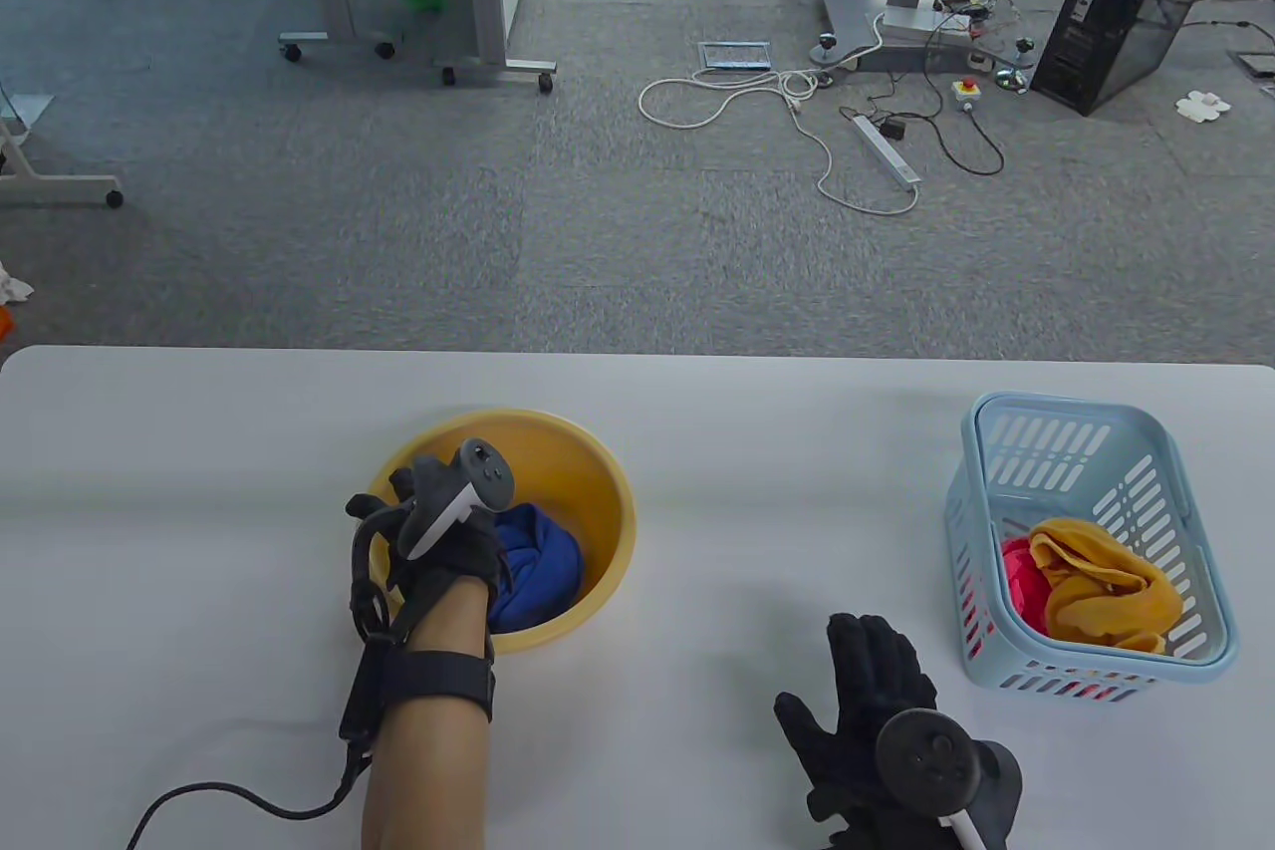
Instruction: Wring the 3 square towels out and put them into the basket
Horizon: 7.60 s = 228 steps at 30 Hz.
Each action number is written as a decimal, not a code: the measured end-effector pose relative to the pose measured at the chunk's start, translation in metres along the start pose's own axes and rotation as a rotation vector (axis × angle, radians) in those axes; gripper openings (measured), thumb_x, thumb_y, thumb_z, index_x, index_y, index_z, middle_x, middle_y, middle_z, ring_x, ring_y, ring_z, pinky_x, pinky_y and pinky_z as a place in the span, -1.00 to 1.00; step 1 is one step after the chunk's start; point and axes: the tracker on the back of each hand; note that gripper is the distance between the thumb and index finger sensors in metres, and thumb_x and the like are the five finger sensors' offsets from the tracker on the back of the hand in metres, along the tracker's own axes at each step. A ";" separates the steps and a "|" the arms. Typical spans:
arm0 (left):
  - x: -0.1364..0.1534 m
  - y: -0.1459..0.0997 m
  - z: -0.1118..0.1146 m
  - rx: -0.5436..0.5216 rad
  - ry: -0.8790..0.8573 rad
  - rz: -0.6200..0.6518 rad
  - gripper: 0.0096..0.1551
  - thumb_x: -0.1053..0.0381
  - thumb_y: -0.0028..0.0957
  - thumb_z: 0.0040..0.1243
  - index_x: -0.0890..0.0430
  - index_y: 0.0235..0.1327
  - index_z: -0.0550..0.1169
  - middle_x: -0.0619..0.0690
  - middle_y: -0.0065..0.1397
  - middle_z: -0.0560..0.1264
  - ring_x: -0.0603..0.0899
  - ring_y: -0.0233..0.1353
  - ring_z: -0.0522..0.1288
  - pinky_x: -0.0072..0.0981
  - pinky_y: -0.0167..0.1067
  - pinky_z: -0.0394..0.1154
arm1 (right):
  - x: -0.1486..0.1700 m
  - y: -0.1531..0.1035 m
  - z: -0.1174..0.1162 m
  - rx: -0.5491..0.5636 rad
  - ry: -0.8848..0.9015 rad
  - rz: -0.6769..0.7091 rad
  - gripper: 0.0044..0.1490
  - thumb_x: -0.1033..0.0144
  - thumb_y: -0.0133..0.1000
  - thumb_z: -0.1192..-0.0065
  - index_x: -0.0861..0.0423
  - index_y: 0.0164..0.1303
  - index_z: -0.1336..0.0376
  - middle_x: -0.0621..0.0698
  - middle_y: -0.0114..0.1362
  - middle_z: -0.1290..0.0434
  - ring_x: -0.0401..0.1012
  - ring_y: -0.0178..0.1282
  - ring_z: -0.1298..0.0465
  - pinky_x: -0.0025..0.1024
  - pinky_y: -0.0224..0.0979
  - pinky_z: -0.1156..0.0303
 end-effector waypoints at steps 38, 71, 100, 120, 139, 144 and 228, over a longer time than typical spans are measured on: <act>0.055 -0.123 -0.096 -0.455 -0.519 0.146 -0.55 0.08 0.16 0.26 0.06 0.31 0.62 0.19 0.41 0.55 0.39 0.64 0.22 0.69 0.32 -0.23 | 0.003 0.002 -0.002 0.003 0.168 0.010 0.15 -0.15 0.13 -0.41 0.12 0.71 0.11 0.33 0.71 0.08 0.39 0.64 0.06 0.51 0.55 0.14; -0.082 -0.239 -0.164 -0.271 -0.462 0.703 -0.55 0.10 0.15 0.28 0.15 0.28 0.64 0.23 0.35 0.58 0.41 0.47 0.44 0.60 0.33 0.13 | 0.015 0.000 0.021 0.103 0.293 -0.020 0.16 -0.14 0.14 -0.41 0.12 0.71 0.13 0.33 0.71 0.09 0.39 0.64 0.07 0.51 0.56 0.15; -0.166 -0.289 -0.159 -0.425 -0.570 1.030 -0.55 0.07 0.15 0.26 0.12 0.28 0.62 0.19 0.35 0.59 0.39 0.46 0.47 0.56 0.33 0.17 | -0.005 0.001 0.035 0.062 0.529 0.193 0.64 -0.44 -0.04 -0.44 0.09 0.66 0.54 0.32 0.70 0.47 0.39 0.66 0.31 0.54 0.56 0.26; -0.196 -0.299 -0.122 -0.131 -0.753 1.367 -0.56 0.07 0.15 0.25 0.10 0.28 0.63 0.17 0.34 0.60 0.38 0.45 0.49 0.53 0.32 0.23 | -0.011 0.001 0.024 0.119 0.525 0.259 -0.23 0.11 0.09 -0.61 0.03 0.45 -0.27 -0.03 0.01 -0.57 0.00 0.06 -0.60 0.34 0.55 -0.25; -0.118 -0.232 -0.120 -0.284 -0.837 1.107 -0.55 0.07 0.16 0.23 0.09 0.29 0.60 0.17 0.34 0.58 0.37 0.45 0.49 0.52 0.32 0.23 | 0.011 0.002 0.041 0.251 0.598 0.153 -0.47 0.26 0.21 -0.45 0.00 0.35 -0.27 0.12 0.21 -0.56 -0.04 -0.05 -0.66 0.16 0.51 -0.38; -0.099 -0.210 -0.109 -0.309 -0.830 1.023 -0.56 0.07 0.15 0.23 0.10 0.29 0.60 0.16 0.33 0.59 0.37 0.43 0.49 0.52 0.32 0.23 | 0.013 0.004 0.048 0.288 0.587 0.138 -0.39 0.20 0.21 -0.44 0.01 0.43 -0.22 0.08 0.17 -0.57 -0.06 -0.09 -0.65 0.13 0.49 -0.40; -0.137 -0.146 0.162 0.451 -1.008 1.099 0.30 0.08 0.02 0.58 -0.19 0.63 -0.14 -0.04 0.44 0.51 0.33 0.71 0.18 0.67 0.33 -0.27 | -0.066 -0.016 0.064 0.257 0.564 0.638 -0.45 0.61 0.06 -0.53 -0.03 0.23 -0.40 0.09 0.46 -0.44 0.03 0.28 -0.60 0.13 0.53 -0.42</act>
Point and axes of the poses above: the tracker on the back of each hand, its own x axis roughly to the little-finger side, its own y axis roughly from the wrist to the fingertips, z = x × y
